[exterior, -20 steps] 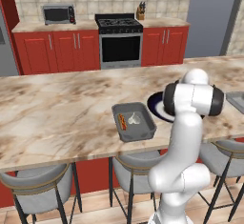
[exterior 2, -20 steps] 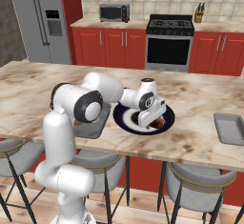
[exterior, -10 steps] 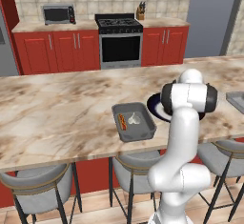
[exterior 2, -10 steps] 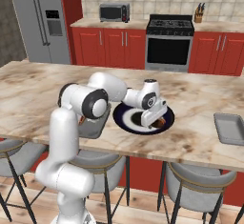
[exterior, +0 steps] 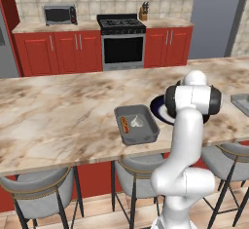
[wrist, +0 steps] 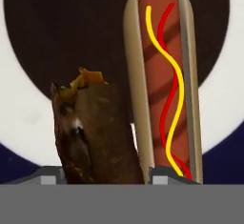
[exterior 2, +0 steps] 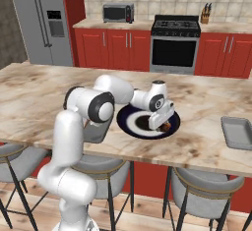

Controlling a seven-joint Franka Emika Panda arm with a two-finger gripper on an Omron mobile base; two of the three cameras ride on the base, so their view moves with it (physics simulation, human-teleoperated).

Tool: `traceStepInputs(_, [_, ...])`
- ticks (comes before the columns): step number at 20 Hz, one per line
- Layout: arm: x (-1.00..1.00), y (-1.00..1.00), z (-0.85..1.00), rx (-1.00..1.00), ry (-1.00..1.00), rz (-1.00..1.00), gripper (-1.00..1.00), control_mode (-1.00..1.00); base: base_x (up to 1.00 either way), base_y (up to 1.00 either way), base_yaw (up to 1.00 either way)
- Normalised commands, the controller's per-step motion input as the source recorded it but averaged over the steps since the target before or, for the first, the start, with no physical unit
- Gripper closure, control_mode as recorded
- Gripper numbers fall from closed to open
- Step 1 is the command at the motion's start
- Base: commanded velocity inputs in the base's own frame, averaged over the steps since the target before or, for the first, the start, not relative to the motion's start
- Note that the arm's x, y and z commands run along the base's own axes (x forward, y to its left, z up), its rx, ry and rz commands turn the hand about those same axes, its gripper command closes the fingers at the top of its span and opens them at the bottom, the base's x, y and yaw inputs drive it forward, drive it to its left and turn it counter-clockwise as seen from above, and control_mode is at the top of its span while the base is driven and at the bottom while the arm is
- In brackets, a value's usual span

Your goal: Place one cooked food and one vegetable from the large plate to each tupperware container.

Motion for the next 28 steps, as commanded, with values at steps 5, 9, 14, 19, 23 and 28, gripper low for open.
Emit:
traceStepInputs(5, [-0.23, 0.0, -0.14, 0.05, 0.0, 0.0, 1.0, -1.0, 0.0, 0.0, 0.0])
traceStepInputs(9, [-0.73, 0.25, 0.1, 0.01, -0.13, -0.01, 1.0, -1.0, 0.0, 0.0, 0.0])
traceStepInputs(14, [-0.6, 0.5, 0.52, 0.0, -0.17, -0.03, 1.0, -1.0, 0.0, 0.0, 0.0])
traceStepInputs(19, [-0.57, 0.57, 0.43, 0.0, -0.09, -0.05, 1.0, -1.0, 0.0, 0.0, 0.0])
traceStepInputs(23, [-0.73, 0.57, 0.34, 0.02, -0.03, -0.31, 1.0, -1.0, 0.0, 0.0, 0.0])
traceStepInputs(28, [-0.3, 0.67, 0.28, 0.1, -0.01, -0.65, 1.0, -1.0, 0.0, 0.0, 0.0])
